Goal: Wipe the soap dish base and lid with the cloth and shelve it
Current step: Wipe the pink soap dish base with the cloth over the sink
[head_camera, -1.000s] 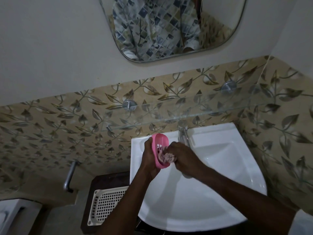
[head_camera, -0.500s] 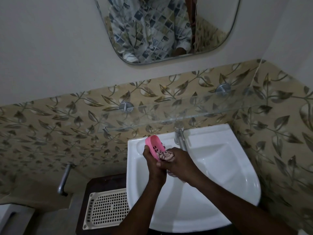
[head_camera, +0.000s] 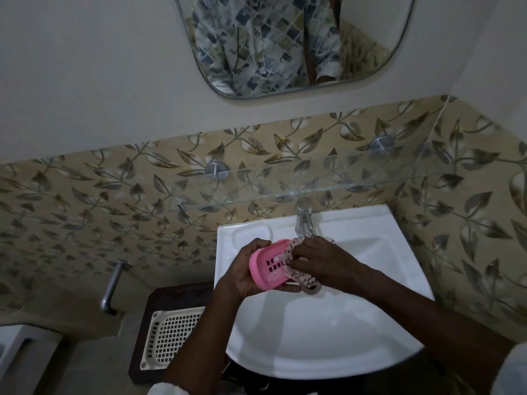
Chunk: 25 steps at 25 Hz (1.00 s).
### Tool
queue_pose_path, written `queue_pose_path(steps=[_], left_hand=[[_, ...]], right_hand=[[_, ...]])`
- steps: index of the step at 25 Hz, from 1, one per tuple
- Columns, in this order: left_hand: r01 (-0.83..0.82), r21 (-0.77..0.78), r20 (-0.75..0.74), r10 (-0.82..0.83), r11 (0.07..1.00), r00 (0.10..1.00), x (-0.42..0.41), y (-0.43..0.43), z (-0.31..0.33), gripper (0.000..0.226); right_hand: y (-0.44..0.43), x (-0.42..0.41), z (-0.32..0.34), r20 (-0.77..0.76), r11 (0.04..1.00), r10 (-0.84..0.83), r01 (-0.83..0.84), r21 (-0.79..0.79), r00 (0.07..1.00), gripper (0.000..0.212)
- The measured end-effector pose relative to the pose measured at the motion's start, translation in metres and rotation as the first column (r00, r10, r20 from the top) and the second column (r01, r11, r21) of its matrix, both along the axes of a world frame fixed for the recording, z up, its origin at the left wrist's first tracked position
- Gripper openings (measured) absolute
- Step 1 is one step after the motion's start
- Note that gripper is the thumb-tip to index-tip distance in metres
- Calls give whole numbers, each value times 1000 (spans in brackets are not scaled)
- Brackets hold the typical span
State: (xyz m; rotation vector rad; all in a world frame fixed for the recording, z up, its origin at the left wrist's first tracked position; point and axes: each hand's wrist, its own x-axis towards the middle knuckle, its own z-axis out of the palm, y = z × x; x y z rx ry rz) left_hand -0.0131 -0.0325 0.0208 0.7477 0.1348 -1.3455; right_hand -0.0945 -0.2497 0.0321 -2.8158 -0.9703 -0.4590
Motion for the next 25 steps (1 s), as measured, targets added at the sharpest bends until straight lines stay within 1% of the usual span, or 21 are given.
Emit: queue_pose_path(steps=[1, 3, 5, 7, 9, 10, 12, 13, 15, 16, 17, 19, 20, 22, 23, 25], left_hand=[[18, 22, 14, -18, 1000, 1000, 0, 2, 0, 59], [22, 75, 49, -26, 997, 998, 2, 2, 0, 53], [6, 113, 76, -14, 994, 997, 1, 5, -6, 49], [-18, 96, 82, 10, 995, 997, -7, 5, -11, 51], [-84, 41, 89, 80, 996, 993, -13, 1, -17, 51], [-127, 28, 89, 124, 991, 988, -16, 1, -20, 51], [-171, 40, 96, 166, 985, 981, -18, 0, -25, 52], [-179, 45, 101, 173, 983, 980, -18, -1, -24, 53], [-173, 45, 102, 168, 984, 981, -15, -2, -21, 54], [-181, 50, 105, 175, 982, 979, -14, -1, -21, 53], [-189, 58, 107, 182, 980, 978, -14, -1, -21, 52], [-195, 69, 112, 186, 978, 976, -15, -1, -21, 52], [-202, 70, 111, 194, 977, 975, -16, -2, -20, 53], [-218, 67, 115, 210, 974, 971, -14, -4, -22, 52], [-237, 75, 120, 227, 969, 967, -13, -5, -23, 49], [-284, 81, 147, 271, 955, 951, -12, -5, -27, 42]], right_hand=[[2, -1, -4, 8, 1000, -25, 25, 0, 1000, 33], [12, -7, -13, 20, 994, -92, 91, 66, 996, 40], [19, -16, -22, -4, 987, -110, 109, 117, 994, 37], [23, -23, -23, 8, 985, -128, 126, 120, 992, 34], [30, -22, -21, 6, 963, -198, 193, 189, 980, 36], [35, -22, -22, -13, 962, -173, 172, 213, 985, 37], [35, -21, -23, 1, 983, -55, 54, 174, 998, 30], [30, -19, -24, 22, 987, -44, 40, 154, 999, 27], [26, -15, -24, 66, 967, -153, 136, 216, 986, 24], [29, -16, -27, 48, 955, -174, 157, 252, 984, 25], [34, -18, -31, 39, 960, -130, 116, 255, 991, 25], [35, -16, -30, 47, 987, 8, -15, 159, 999, 24], [31, -14, -28, 61, 991, -3, -5, 133, 998, 22], [27, -12, -21, 55, 970, -152, 138, 201, 987, 20], [28, -14, -22, 28, 959, -185, 174, 226, 982, 23], [36, -19, -23, -20, 970, -131, 133, 205, 991, 34]])
